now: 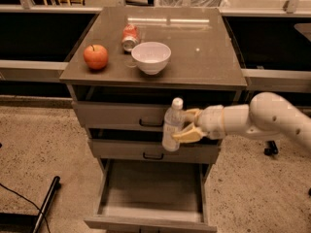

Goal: Place blue plastic bottle into bottom drawer

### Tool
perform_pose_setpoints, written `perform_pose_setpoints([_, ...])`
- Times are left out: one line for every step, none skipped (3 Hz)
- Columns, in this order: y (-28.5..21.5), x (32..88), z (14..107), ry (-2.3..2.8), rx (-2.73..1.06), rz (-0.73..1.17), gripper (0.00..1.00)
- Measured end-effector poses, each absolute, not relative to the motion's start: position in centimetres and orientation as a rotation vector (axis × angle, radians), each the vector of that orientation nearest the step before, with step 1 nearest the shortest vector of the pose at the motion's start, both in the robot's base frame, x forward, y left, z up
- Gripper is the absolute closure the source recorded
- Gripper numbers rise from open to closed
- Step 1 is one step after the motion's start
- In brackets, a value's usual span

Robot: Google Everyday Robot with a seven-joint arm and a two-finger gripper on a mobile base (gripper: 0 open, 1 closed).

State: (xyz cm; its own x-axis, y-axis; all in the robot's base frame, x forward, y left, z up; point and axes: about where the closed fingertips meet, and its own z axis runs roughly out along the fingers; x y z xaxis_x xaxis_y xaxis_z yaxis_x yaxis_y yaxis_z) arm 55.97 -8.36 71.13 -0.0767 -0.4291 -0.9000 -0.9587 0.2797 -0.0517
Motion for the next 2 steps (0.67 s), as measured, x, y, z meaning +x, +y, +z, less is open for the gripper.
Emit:
perform_pose_setpoints([-6.87,55.18,65.26,1.689,-1.314,0.776,1.0])
perform_pose_setpoints([-6.81,55.16,64.96,1.691,-1.312,0.78,1.0])
